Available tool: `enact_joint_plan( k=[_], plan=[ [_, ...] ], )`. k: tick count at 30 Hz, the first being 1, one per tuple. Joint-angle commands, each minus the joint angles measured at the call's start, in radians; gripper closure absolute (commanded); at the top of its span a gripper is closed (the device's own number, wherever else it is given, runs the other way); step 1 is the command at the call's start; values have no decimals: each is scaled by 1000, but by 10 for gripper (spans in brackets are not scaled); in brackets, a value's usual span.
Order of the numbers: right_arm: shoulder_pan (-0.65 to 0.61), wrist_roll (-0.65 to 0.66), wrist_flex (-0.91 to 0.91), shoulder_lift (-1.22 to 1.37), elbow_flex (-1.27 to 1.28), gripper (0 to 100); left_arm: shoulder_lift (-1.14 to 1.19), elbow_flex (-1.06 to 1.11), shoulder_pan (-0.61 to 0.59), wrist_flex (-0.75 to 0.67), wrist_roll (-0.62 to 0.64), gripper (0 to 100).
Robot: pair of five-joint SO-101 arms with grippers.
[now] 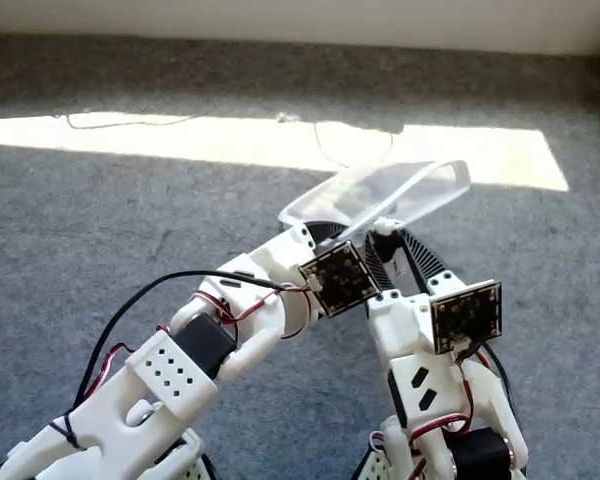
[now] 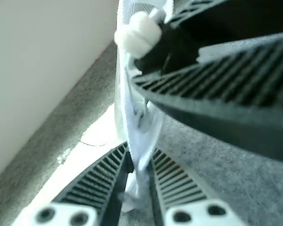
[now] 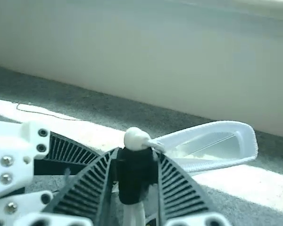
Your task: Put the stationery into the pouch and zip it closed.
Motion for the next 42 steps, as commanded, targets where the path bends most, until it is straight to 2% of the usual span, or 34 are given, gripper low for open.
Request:
enact_joint_plan(
  k=[1, 8, 17, 29, 42],
  plan=[
    [54, -11, -76, -10, -59, 991, -24, -10, -39, 32, 2, 995],
    [122, -11, -122, -8, -56, 991, -24, -10, -67, 34, 2, 995],
    [225, -11, -266, -8, 54, 991, -24, -10, -68, 35, 0, 995],
    [334, -12, -312, -8, 62, 991, -62, -5, -104, 37, -3, 995],
    [407, -11, -312, -8, 62, 991, -354, -4, -134, 275, -6, 995]
  ],
)
